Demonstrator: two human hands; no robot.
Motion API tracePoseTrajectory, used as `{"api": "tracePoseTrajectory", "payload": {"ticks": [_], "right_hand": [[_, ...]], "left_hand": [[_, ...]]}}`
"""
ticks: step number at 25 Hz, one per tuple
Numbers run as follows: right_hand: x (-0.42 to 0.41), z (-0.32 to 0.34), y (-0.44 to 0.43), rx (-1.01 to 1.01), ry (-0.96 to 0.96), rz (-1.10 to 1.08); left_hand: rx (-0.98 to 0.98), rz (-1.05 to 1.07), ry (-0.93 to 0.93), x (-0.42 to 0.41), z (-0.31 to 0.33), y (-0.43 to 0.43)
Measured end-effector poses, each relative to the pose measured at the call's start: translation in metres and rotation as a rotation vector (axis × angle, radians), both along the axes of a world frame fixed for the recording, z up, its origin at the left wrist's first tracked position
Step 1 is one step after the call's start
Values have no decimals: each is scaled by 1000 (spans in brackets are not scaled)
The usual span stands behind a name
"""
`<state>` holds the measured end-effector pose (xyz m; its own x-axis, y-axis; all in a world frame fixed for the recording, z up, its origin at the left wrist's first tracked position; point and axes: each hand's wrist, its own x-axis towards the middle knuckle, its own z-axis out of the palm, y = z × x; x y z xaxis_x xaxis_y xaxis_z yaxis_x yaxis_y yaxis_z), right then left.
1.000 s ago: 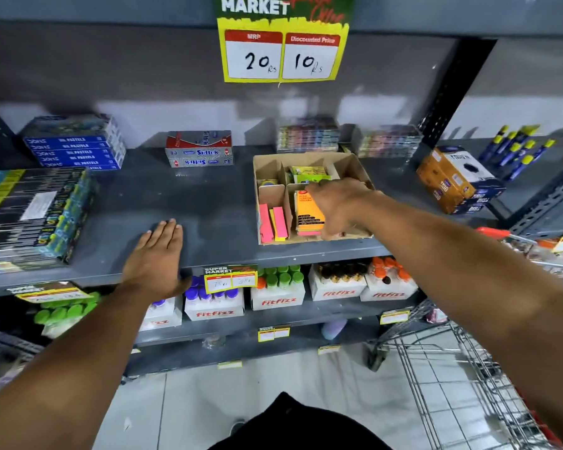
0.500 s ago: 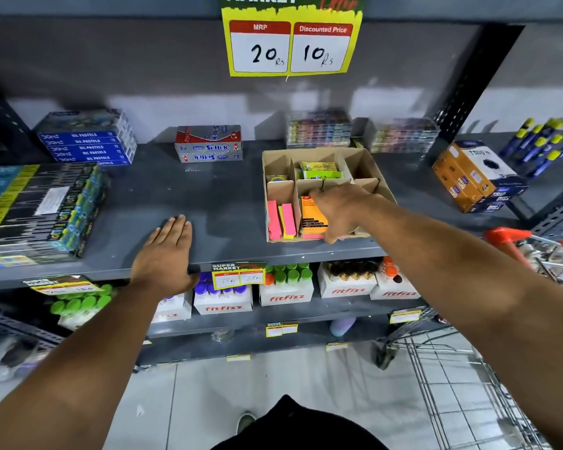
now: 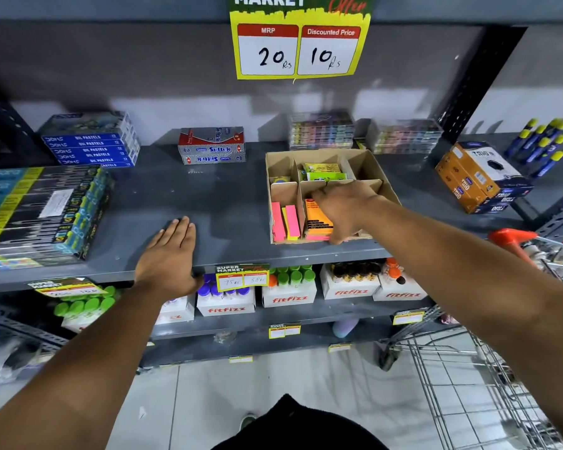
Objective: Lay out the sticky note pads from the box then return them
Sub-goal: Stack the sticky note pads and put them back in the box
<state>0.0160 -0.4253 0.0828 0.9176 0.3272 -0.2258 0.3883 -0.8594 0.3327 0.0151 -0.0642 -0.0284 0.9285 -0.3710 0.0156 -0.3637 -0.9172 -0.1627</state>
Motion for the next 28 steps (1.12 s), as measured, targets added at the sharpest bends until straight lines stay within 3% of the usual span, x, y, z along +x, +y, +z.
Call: {"api": "tracePoseTrajectory", "payload": {"ticks": [5, 13, 23, 28], "right_hand": [[-12, 1, 0, -60, -91, 2], [-11, 2, 7, -78, -71, -44], [-20, -11, 0, 135, -186, -213], [-20, -10, 4, 129, -203, -271]], "left_hand": [[-13, 5, 8, 0, 1, -1], [-19, 9, 16, -1, 2, -2], [-28, 7, 21, -2, 4, -2], [-36, 5, 27, -3, 7, -2]]}}
